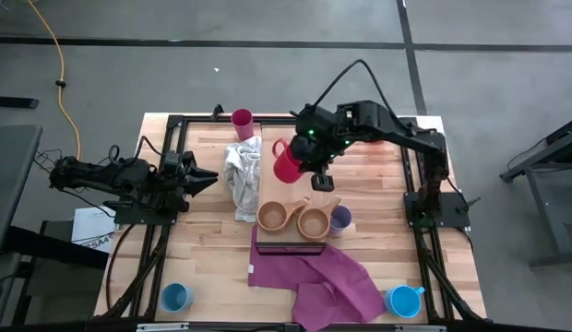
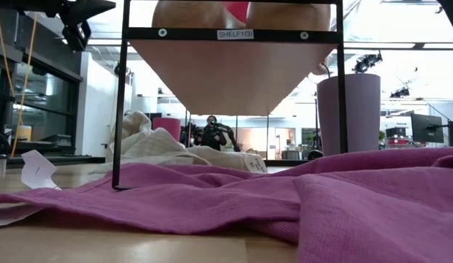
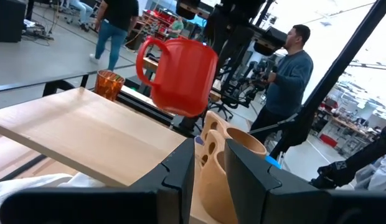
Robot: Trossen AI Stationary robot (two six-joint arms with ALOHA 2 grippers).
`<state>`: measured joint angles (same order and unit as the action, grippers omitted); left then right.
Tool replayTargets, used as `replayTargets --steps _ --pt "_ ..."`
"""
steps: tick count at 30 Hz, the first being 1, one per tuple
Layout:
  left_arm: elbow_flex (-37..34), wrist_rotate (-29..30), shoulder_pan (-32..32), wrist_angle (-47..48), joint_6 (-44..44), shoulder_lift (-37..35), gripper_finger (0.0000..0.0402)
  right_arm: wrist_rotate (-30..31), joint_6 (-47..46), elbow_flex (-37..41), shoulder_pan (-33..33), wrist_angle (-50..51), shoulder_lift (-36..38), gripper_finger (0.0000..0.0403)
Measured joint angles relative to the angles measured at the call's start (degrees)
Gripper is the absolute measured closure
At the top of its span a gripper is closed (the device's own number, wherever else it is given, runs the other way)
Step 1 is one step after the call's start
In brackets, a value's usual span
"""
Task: Stack small to large cups/mugs on shelf
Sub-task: Put the red mug on the shelf
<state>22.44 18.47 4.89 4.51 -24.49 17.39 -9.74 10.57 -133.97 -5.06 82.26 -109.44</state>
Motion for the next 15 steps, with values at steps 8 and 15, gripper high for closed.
replayTargets --steps 8,15 --pt "0.00 -0.76 0.00 -0.08 -0.41 0.00 0.0324 -0.62 1.53 0.00 0.10 -1.61 -1.51 0.0403" --pt "0.00 -0.96 0.00 -0.07 -0.44 0.00 0.0324 -1.93 3.49 -0.02 0.37 -1.92 -1.94 0.0403"
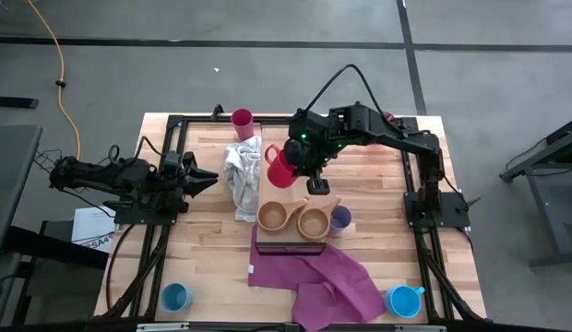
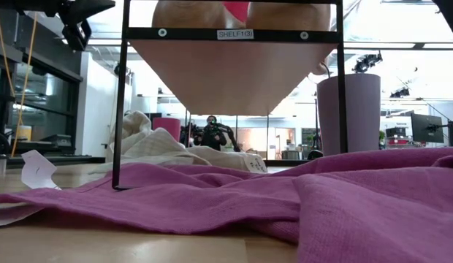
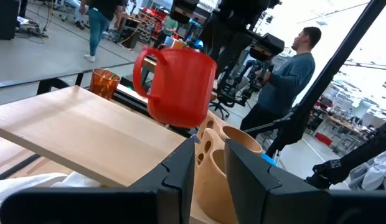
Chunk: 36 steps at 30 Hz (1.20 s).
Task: Stack small to large cups/mugs on shelf
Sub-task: Put the red mug on the shelf
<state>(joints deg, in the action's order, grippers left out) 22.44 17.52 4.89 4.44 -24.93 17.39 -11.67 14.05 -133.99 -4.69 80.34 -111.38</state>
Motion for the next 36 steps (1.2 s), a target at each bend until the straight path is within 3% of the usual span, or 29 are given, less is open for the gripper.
replayTargets --steps 14,36 --pt "0.00 -1.52 0.00 0.51 -0.42 0.00 0.0324 3.24 -1.83 -0.02 -0.03 9.81 -0.42 0.0403" --pt "0.00 -2.97 0.01 1.38 -0.81 0.01 0.0324 0.81 -5.65 0.00 1.51 9.66 -0.42 0.0403"
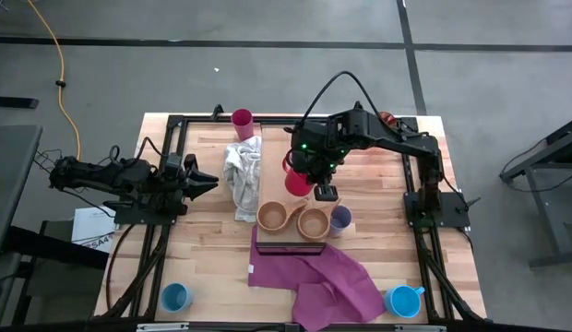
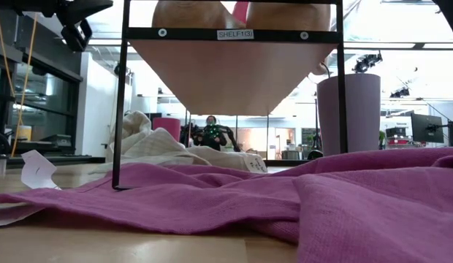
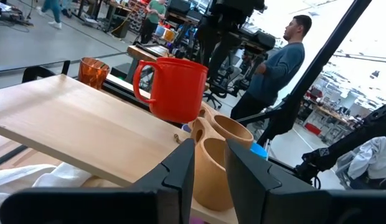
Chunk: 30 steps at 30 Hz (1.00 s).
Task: Stack small to large cups/mugs on shelf
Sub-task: Put the red mug on the shelf
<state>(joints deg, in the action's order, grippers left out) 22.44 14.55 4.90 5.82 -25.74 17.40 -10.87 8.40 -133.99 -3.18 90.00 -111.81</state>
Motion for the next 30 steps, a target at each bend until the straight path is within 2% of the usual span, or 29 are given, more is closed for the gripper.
replayTargets --steps 6,22,30 --pt "0.00 -0.46 0.00 0.25 0.02 0.01 0.0324 1.72 0.64 0.20 -0.38 -0.05 0.00 0.0403" --pt "0.00 -1.09 0.00 0.33 0.13 0.01 0.0324 2.21 2.03 6.57 -0.98 -0.01 0.66 0.0403" --pt "0.00 -1.07 -0.01 0.36 0.13 0.00 0.0324 2.24 1.95 6.62 -0.92 0.00 1.61 0.0403"
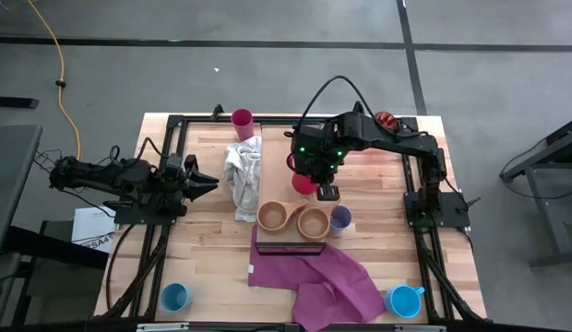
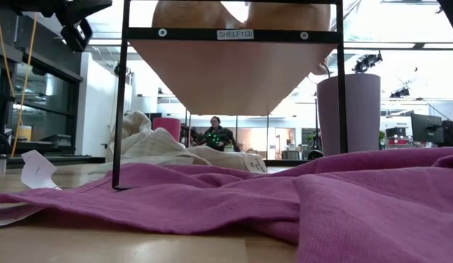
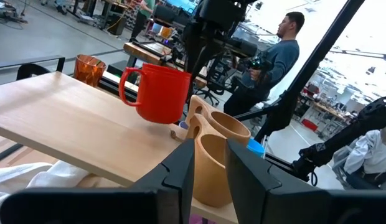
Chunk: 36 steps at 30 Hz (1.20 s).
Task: Stack small to large cups/mugs on shelf
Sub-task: Put the red mug on the shelf
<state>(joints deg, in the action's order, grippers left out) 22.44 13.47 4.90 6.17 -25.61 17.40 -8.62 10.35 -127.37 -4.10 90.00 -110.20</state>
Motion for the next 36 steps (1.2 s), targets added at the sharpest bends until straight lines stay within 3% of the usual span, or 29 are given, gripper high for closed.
replayTargets --steps 19,28,36 --pt "0.00 0.00 0.01 -0.02 -0.31 0.01 0.0324 0.39 -0.93 0.24 0.39 -0.09 2.57 0.0403" --pt "0.00 0.02 0.01 -0.04 -0.37 -0.01 0.0324 1.08 -2.70 10.98 -0.49 -0.33 9.81 0.0403" --pt "0.00 0.38 -0.01 -0.04 -0.37 0.00 0.0324 1.03 -3.45 9.60 0.06 -1.33 10.44 0.0403"
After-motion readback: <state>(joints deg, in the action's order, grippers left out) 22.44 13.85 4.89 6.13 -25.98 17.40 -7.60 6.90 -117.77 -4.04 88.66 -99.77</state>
